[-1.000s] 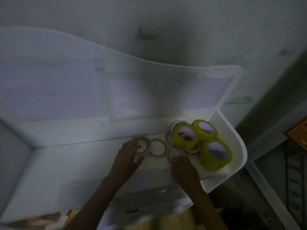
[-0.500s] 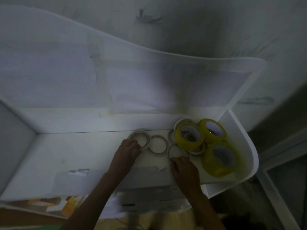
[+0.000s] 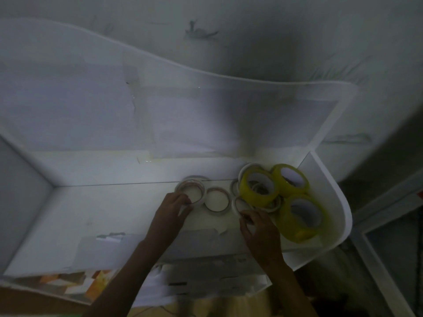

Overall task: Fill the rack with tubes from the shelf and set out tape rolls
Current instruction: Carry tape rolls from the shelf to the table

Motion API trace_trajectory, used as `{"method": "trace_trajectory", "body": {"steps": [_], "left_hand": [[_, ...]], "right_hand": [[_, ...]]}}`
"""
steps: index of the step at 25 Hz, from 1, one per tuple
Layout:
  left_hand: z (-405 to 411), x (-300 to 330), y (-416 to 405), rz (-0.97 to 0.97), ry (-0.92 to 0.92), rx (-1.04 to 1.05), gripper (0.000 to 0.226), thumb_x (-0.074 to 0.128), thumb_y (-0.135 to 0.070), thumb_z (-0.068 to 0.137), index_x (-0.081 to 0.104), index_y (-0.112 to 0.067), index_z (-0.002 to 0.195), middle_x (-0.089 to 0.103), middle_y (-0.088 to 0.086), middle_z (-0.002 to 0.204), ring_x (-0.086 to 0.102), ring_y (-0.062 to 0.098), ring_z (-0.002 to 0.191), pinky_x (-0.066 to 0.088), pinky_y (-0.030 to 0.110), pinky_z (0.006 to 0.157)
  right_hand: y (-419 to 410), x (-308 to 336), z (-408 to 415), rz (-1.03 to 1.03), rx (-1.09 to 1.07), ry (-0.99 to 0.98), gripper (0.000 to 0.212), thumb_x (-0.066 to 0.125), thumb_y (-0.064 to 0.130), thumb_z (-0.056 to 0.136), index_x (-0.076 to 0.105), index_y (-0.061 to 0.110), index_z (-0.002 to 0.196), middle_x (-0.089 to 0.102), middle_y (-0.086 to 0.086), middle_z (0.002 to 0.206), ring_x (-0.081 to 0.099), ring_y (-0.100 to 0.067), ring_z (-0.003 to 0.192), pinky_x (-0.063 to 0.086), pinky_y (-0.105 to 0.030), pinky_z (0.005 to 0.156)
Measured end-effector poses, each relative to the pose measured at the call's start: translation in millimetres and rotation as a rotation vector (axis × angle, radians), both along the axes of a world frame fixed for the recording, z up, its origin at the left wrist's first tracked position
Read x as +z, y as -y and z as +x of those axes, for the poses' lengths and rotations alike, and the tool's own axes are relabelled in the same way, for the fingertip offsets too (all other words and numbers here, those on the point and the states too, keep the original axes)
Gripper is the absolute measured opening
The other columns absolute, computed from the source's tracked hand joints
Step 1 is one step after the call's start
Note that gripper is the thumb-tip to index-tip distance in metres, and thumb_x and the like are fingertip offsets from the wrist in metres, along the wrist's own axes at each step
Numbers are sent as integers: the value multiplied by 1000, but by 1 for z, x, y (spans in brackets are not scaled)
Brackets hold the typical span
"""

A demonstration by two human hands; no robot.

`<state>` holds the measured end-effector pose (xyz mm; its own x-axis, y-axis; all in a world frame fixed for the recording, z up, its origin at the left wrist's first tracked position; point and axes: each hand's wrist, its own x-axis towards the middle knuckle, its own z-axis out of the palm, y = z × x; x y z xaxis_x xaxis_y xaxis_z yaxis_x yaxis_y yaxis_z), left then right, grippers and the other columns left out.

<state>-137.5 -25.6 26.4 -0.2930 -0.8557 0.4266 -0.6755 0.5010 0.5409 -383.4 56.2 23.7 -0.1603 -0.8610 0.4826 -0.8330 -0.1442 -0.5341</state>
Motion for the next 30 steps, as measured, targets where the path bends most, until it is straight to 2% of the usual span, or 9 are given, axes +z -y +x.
{"method": "trace_trajectory", "body": {"steps": [6,10,13,16,20,23,27,30], "left_hand": [[6,8,-13,-64,-17,-18,17,76,-9,78,63,-12,89,63,4,92,55,19,88,45,28,74],[14,12,-19,-79,9,-24,17,77,-10,79,65,-11,90,63,4,93,55,20,90,44,25,77],[23,16,-23,-64,17,1,14,72,-21,84,64,-13,90,62,1,93,56,19,90,44,25,78],[37,23,-30,-79,46,36,23,57,-34,86,64,-12,88,63,2,92,54,17,90,44,24,77],[73,41,-49,-127,50,156,17,61,-29,84,64,-12,85,64,2,90,57,19,93,46,27,76],[112,58,-74,-141,57,277,21,58,-35,87,64,-15,84,65,-2,90,58,18,100,49,27,74],[174,73,-119,-165,77,439,13,69,-26,87,65,-15,84,67,-3,89,59,19,106,52,32,81],[227,87,-161,-245,87,521,17,62,-27,89,65,-11,82,66,-1,87,59,19,101,47,26,82]], "right_hand": [[-11,-1,4,0,197,-129,19,50,26,94,66,16,93,61,1,88,57,-16,83,45,-24,72],[-3,2,13,-3,218,-105,18,50,25,94,65,15,92,60,0,88,56,-17,84,45,-24,73],[6,5,22,-16,223,-100,17,51,23,94,66,14,93,61,-1,89,58,-21,84,49,-31,72],[11,11,35,-50,253,-82,14,52,21,92,65,15,92,61,0,88,59,-21,84,50,-32,73],[21,26,66,-78,351,-38,12,54,19,92,65,16,93,62,0,89,59,-22,84,50,-32,74],[27,40,107,-69,455,5,14,53,20,93,66,18,94,62,4,92,58,-17,86,49,-32,79],[22,58,175,-45,615,65,15,52,23,92,66,19,97,62,9,95,57,-10,89,49,-31,78],[5,73,237,-57,724,71,13,57,19,91,67,20,99,62,11,97,58,-9,90,50,-28,77]]}}
